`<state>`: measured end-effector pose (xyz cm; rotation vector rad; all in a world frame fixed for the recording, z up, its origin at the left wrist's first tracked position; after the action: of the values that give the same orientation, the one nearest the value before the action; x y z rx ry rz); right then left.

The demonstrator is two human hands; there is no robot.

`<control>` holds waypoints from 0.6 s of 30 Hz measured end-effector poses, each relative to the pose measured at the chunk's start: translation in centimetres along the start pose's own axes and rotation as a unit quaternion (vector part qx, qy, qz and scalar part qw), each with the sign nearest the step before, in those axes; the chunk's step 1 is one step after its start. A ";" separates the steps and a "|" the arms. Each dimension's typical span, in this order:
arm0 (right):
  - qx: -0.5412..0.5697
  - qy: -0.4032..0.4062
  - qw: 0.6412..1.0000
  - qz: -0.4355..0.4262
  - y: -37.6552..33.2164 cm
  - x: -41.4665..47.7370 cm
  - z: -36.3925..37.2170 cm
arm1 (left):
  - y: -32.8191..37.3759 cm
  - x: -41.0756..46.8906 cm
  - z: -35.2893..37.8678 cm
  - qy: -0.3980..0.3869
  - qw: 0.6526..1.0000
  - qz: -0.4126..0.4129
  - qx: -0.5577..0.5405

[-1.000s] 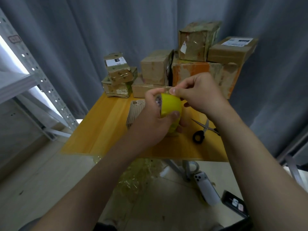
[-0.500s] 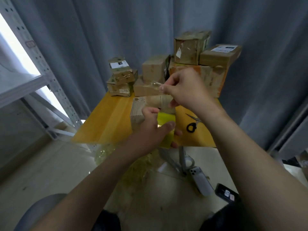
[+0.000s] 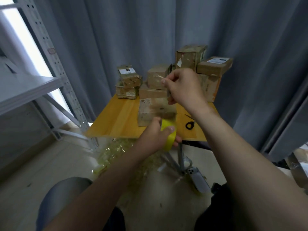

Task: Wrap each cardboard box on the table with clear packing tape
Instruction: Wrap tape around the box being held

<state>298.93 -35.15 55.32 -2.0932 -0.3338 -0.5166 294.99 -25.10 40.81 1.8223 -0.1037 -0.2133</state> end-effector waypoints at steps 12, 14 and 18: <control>0.033 0.002 0.999 0.012 0.5 0.4 -0.5 | -2.7 -0.7 1.1 -0.016 0.996 -0.039 -0.083; 0.052 0.011 0.999 0.005 0.5 0.1 -0.2 | -3.1 -0.2 0.6 0.005 0.997 -0.056 -0.056; 0.080 0.036 0.996 -0.001 0.7 0.5 -0.5 | -4.5 -0.4 0.7 -0.015 0.991 -0.104 -0.077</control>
<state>299.57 -35.94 55.34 -1.9152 -0.3243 -0.5465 294.32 -24.54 36.28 1.6752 0.0810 -0.3847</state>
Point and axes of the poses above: each hand's wrist, its own x-axis towards the middle knuckle, its own z-axis out of the palm, y = z × x, the point moved 9 cm from there along x, towards the middle knuckle, and after that the axes turned 4 degrees about -z, right-handed, at the moved point
